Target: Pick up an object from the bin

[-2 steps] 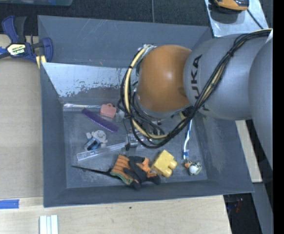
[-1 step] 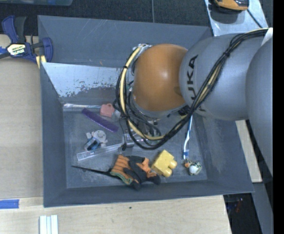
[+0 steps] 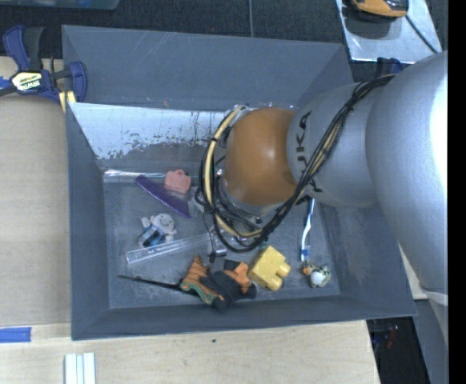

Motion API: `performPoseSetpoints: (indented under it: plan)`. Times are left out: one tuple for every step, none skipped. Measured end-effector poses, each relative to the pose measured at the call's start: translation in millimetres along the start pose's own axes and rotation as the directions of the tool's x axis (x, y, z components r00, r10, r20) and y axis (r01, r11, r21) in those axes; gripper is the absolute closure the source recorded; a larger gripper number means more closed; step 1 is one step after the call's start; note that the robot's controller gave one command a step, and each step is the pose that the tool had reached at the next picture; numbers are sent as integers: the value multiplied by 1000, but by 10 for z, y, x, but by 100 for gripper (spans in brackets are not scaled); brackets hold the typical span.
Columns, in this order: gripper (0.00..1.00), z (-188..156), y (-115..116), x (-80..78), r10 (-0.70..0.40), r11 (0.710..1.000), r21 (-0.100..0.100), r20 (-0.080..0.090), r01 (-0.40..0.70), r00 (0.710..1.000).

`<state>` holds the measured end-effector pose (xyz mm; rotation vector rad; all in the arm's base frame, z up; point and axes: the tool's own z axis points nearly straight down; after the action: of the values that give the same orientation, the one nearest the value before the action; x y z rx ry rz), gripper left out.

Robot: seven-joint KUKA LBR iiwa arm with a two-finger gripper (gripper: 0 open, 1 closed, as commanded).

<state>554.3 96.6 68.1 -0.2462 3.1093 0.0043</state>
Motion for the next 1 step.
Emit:
performPoseSetpoints:
  plan:
    - [100, -36, 48, 85, 85, 996, -1, 14, -85, 996]
